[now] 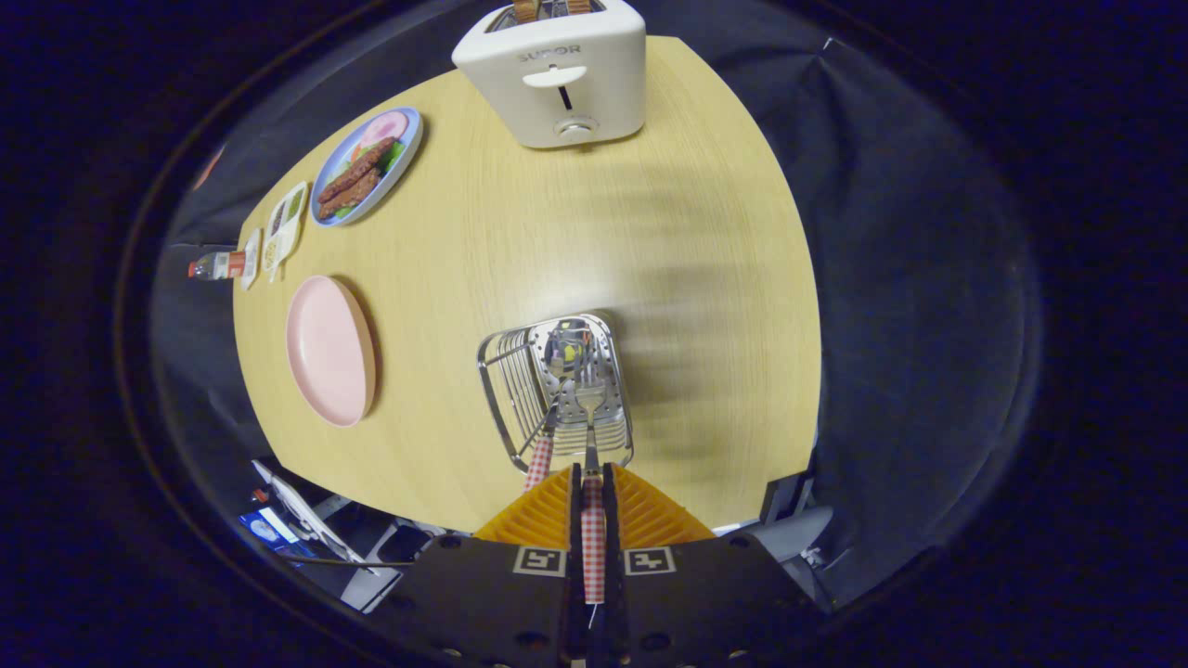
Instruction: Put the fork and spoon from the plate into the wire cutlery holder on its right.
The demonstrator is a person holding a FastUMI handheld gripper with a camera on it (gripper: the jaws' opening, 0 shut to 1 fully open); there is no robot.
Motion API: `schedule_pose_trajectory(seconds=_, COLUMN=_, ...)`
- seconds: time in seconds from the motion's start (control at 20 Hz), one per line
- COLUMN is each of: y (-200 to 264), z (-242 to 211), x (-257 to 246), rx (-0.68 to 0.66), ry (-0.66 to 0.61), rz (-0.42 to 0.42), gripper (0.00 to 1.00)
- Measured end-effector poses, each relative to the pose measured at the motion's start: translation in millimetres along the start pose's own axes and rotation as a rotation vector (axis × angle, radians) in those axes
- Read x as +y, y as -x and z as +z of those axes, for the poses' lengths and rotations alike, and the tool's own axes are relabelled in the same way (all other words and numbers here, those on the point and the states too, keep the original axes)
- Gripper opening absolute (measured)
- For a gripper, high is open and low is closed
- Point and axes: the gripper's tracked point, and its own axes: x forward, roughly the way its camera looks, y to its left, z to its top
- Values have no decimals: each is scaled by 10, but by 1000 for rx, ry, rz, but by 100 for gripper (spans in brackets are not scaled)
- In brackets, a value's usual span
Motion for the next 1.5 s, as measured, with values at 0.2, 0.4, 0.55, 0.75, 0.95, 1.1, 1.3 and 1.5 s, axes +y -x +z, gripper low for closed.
schedule_pose_trajectory(seconds=0.2, y=43, z=100, x=64, rx=-51, ry=12, rz=1, gripper=6)
schedule_pose_trajectory(seconds=0.4, y=168, z=158, x=191, rx=-147, ry=58, rz=12, gripper=17)
schedule_pose_trajectory(seconds=0.55, y=344, z=190, x=383, rx=-229, ry=59, rz=49, gripper=32)
schedule_pose_trajectory(seconds=0.75, y=588, z=185, x=716, rx=-351, ry=72, rz=108, gripper=54)
schedule_pose_trajectory(seconds=0.95, y=774, z=111, x=1008, rx=-461, ry=99, rz=97, gripper=81)
schedule_pose_trajectory(seconds=1.1, y=966, z=141, x=1135, rx=-582, ry=91, rz=42, gripper=93)
schedule_pose_trajectory(seconds=1.3, y=1355, z=151, x=1422, rx=-795, ry=80, rz=22, gripper=93)
schedule_pose_trajectory(seconds=1.5, y=1812, z=-8, x=1854, rx=-1025, ry=175, rz=0, gripper=95)
